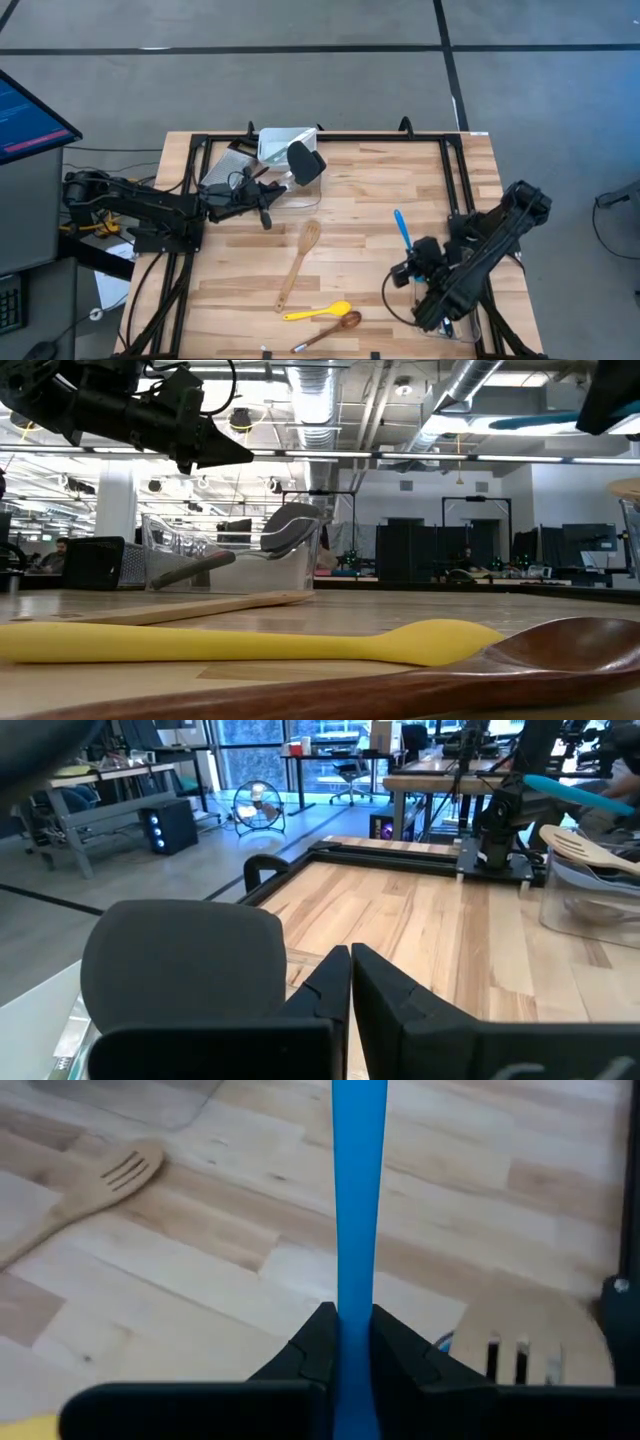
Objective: Pick & Place Kitchen Items
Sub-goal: Put the blue spoon into the bottom transparent bin
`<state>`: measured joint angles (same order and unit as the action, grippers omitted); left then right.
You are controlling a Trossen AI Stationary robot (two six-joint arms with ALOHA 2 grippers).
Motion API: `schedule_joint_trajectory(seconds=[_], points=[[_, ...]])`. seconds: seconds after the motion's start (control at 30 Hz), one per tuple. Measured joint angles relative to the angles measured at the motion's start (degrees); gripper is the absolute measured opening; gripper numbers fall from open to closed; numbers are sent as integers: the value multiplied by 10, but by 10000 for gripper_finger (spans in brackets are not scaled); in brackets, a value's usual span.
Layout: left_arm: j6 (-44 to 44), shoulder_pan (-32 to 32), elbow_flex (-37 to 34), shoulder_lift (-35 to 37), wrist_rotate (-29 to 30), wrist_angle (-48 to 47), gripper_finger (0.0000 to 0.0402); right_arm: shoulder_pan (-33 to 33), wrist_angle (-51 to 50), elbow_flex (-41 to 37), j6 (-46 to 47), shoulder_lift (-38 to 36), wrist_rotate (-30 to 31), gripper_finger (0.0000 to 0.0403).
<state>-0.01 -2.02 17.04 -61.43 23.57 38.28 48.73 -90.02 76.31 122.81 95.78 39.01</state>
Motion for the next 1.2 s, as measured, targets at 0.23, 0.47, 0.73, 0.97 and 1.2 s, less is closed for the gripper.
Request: schedule_joint_trajectory(seconds=[0.23,0.47,0.73,0.97,1.2], points=[[2,0,0,0,0,3,2,20,1,40,3,25,-58,29],[2,0,0,0,0,6,2,55,0,64,3,40,-180,29],[2,0,0,0,-5,8,2,100,-1,76,18,36,-249,29],[2,0,0,0,-14,8,2,131,26,112,18,36,-314,29],[2,0,0,0,-14,16,2,153,60,103,18,65,-318,29]])
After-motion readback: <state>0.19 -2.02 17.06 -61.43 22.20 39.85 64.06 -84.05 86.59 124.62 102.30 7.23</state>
